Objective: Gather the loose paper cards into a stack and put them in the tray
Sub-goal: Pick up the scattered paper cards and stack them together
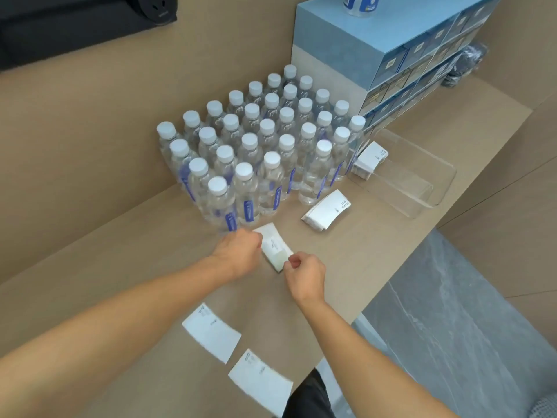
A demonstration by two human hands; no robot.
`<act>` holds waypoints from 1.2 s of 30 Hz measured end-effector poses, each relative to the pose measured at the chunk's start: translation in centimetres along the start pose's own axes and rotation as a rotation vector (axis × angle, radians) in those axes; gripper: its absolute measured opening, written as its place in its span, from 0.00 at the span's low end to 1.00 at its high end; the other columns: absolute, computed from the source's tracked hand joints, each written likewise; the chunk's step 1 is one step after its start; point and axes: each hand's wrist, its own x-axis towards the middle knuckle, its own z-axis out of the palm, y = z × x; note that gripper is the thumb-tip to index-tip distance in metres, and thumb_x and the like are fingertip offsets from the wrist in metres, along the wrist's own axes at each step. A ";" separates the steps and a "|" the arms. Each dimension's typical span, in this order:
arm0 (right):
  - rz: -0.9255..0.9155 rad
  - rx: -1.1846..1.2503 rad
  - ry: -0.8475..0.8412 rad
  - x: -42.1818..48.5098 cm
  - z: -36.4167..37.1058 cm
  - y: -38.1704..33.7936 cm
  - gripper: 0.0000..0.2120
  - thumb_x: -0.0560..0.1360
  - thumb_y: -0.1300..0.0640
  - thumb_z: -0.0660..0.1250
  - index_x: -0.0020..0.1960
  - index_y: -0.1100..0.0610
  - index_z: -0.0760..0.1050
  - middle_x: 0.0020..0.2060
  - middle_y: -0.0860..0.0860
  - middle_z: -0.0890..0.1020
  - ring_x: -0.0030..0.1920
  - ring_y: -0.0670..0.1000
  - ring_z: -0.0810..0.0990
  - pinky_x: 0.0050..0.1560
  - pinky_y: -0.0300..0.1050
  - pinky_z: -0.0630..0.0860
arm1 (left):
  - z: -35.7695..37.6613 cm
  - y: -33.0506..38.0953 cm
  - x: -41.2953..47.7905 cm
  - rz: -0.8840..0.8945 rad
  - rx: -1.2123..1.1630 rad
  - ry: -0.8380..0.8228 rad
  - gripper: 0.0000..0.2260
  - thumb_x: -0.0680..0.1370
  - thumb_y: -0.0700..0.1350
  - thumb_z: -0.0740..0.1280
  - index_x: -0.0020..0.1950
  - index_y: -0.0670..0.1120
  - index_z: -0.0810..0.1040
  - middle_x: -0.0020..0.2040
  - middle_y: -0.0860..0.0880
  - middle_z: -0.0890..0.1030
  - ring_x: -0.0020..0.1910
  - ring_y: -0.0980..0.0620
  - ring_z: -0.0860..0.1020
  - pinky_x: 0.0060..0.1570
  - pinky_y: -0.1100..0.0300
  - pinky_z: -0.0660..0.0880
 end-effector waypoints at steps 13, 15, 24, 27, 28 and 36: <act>-0.057 -0.306 -0.291 -14.1 8.3 1.2 0.16 0.74 0.50 0.70 0.55 0.61 0.73 0.56 0.56 0.72 0.58 0.58 0.72 0.60 0.49 0.73 | 5.8 -7.4 -11.4 -0.243 -0.101 -0.242 0.27 0.70 0.57 0.71 0.63 0.46 0.70 0.63 0.44 0.72 0.63 0.42 0.72 0.60 0.50 0.72; -0.092 -0.331 -0.230 -14.8 9.1 1.5 0.17 0.74 0.51 0.70 0.57 0.59 0.71 0.58 0.54 0.71 0.60 0.57 0.69 0.61 0.48 0.72 | 7.0 -7.4 -12.1 -0.247 -0.102 -0.218 0.27 0.68 0.56 0.73 0.62 0.45 0.70 0.61 0.45 0.70 0.61 0.42 0.71 0.58 0.51 0.73; -0.065 -0.282 -0.209 -13.8 9.3 1.4 0.18 0.72 0.60 0.72 0.56 0.58 0.67 0.53 0.54 0.74 0.53 0.56 0.72 0.54 0.48 0.74 | 7.5 -8.5 -12.0 -0.331 -0.365 -0.129 0.21 0.66 0.44 0.76 0.54 0.45 0.72 0.54 0.46 0.75 0.54 0.46 0.73 0.44 0.58 0.71; 0.011 -0.056 -0.216 -12.7 8.3 1.1 0.10 0.72 0.66 0.65 0.50 0.58 0.67 0.42 0.53 0.74 0.40 0.55 0.73 0.41 0.48 0.75 | 6.3 -8.9 -11.2 -0.333 -0.466 -0.116 0.09 0.68 0.40 0.74 0.45 0.45 0.77 0.47 0.47 0.79 0.44 0.49 0.75 0.35 0.61 0.68; 0.045 0.022 -0.206 -12.4 7.9 0.9 0.09 0.71 0.67 0.65 0.48 0.58 0.68 0.41 0.53 0.74 0.39 0.55 0.74 0.40 0.48 0.75 | 5.9 -9.0 -10.9 -0.343 -0.501 -0.103 0.07 0.69 0.40 0.74 0.45 0.45 0.79 0.46 0.47 0.81 0.44 0.48 0.77 0.37 0.61 0.71; 0.342 0.559 -0.113 -7.8 1.5 -0.5 0.04 0.70 0.64 0.74 0.40 0.59 0.79 0.37 0.53 0.82 0.33 0.53 0.82 0.24 0.31 0.73 | 2.0 -5.7 -6.4 -0.366 -0.799 -0.007 0.07 0.70 0.37 0.73 0.45 0.46 0.83 0.46 0.44 0.86 0.46 0.46 0.85 0.50 0.51 0.82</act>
